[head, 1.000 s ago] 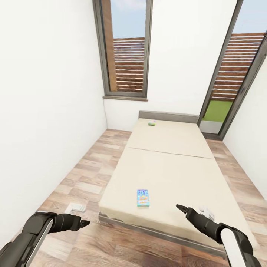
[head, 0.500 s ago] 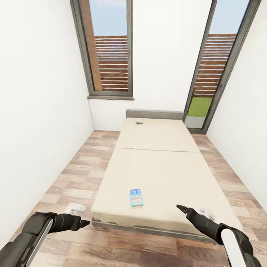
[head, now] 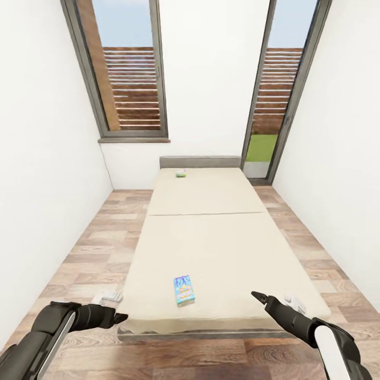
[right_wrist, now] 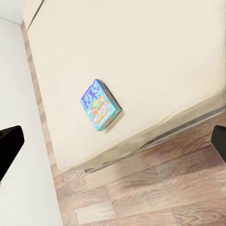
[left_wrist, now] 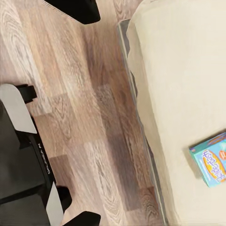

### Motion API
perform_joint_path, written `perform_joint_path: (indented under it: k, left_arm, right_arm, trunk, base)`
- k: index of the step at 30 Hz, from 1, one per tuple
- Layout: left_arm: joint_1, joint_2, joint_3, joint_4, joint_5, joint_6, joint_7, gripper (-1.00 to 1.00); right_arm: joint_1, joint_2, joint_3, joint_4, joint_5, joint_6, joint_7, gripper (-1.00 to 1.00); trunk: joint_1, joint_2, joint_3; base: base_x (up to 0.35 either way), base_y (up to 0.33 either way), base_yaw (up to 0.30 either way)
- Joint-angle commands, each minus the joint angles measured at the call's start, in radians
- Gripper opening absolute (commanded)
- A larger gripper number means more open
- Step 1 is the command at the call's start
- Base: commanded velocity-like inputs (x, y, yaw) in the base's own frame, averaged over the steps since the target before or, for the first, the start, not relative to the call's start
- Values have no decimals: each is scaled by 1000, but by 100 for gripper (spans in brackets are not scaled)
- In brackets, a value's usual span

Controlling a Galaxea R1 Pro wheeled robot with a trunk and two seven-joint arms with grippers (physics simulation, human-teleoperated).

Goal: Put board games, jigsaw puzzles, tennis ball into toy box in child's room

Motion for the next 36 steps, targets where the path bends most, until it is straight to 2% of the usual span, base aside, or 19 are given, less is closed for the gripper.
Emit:
perform_joint_path:
  k: [1,12,20,36]
  left_arm:
    - [-1,1,-1,-1,0,5,-2,100]
    - [-1,0,-1,-1,-1,5,-2,100]
    - [-1,0,-1,0,-1,5,-2,100]
    - [-1,0,-1,0,-1,6,-2,100]
  right_arm:
    - [-1,0,-2,0,8,6,9,100]
    - [-1,1,-1,-1,9,3,9,100]
    - [-1,2,0,-2,15,-1,9,100]
    - [0,3,7,0,25,-7,9,100]
  trunk:
    - [1,-1,-2]
    - [1,-1,-9]
    - [1,-1,-10]
    - [1,-1,-10]
  base:
    - [188,120,-258]
    - [111,68,-181]
    - [15,29,-29]
    - [1,141,-3]
